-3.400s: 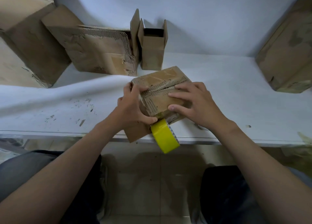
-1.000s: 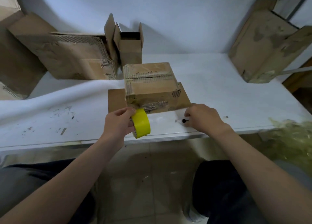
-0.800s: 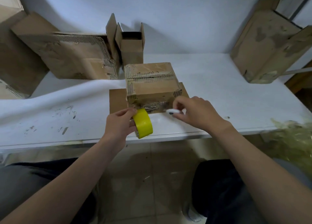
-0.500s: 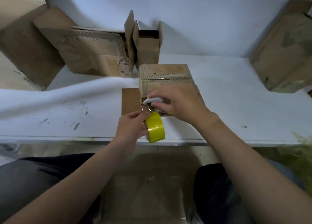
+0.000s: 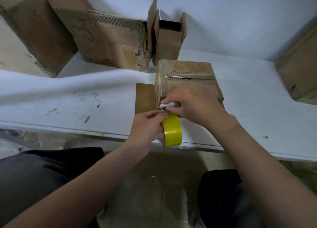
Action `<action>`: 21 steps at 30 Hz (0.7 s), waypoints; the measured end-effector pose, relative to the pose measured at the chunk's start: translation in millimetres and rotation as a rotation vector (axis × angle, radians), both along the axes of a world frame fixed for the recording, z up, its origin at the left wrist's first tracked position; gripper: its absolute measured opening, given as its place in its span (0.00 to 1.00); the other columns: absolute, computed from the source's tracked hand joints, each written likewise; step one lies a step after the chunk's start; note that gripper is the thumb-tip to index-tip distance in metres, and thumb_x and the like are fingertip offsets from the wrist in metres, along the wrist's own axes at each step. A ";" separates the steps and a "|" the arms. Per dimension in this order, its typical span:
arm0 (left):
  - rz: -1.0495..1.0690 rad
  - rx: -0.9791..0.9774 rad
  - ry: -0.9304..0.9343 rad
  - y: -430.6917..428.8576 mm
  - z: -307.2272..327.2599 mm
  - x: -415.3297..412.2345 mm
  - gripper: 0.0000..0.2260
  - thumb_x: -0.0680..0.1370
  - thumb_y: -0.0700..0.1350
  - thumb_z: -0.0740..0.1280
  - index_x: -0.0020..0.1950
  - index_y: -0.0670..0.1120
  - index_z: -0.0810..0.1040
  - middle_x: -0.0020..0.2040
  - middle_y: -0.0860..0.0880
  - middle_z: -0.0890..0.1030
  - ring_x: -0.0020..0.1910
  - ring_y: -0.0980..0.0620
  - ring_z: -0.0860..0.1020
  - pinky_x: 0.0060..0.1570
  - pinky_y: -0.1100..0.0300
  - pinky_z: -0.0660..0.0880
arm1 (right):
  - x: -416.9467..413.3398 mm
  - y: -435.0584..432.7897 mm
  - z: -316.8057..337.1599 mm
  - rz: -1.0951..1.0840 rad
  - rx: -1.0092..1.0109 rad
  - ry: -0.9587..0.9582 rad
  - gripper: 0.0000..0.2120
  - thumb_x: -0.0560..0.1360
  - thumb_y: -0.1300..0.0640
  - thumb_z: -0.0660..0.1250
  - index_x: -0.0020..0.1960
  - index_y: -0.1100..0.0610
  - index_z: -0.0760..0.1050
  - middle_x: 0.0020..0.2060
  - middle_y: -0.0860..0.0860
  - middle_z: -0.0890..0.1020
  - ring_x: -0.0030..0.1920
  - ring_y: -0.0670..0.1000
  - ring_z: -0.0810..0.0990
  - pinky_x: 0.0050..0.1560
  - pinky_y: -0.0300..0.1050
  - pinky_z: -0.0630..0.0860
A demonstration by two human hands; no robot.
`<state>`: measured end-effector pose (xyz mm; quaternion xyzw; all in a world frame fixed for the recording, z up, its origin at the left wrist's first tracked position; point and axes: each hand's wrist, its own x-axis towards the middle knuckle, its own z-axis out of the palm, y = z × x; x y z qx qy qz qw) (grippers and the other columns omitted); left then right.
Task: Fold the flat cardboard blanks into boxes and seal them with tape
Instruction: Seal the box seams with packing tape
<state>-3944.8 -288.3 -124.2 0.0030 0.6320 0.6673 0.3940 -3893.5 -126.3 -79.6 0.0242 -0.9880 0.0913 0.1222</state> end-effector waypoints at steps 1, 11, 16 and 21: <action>-0.003 -0.001 0.001 0.2 -0.3 -0.7 0.07 0.79 0.45 0.72 0.57 0.47 0.82 0.53 0.45 0.85 0.47 0.47 0.86 0.45 0.55 0.84 | -0.3 -1.0 -0.3 -0.001 0.017 0.014 0.06 0.74 0.47 0.74 0.51 0.45 0.86 0.46 0.44 0.86 0.46 0.51 0.83 0.39 0.47 0.78; -0.060 -0.048 0.032 -0.7 1.6 -4.3 0.06 0.79 0.43 0.72 0.56 0.47 0.82 0.51 0.46 0.85 0.44 0.47 0.87 0.47 0.51 0.84 | 8.5 14.5 11.8 -0.013 -0.139 -0.078 0.05 0.71 0.53 0.79 0.47 0.48 0.87 0.38 0.37 0.80 0.37 0.42 0.75 0.35 0.43 0.75; -0.135 -0.079 0.051 -5.4 -0.1 2.4 0.07 0.79 0.44 0.72 0.57 0.49 0.83 0.52 0.48 0.84 0.47 0.48 0.85 0.44 0.56 0.83 | 20.6 29.7 16.4 0.008 -0.231 -0.125 0.05 0.70 0.61 0.78 0.42 0.53 0.86 0.34 0.36 0.77 0.36 0.42 0.76 0.35 0.31 0.66; -0.173 -0.120 0.090 -8.5 3.1 0.2 0.04 0.80 0.46 0.71 0.53 0.52 0.82 0.52 0.49 0.83 0.47 0.49 0.85 0.39 0.59 0.82 | 29.6 35.6 18.9 0.065 -0.276 -0.151 0.06 0.70 0.62 0.78 0.45 0.54 0.86 0.38 0.42 0.81 0.39 0.45 0.78 0.36 0.34 0.70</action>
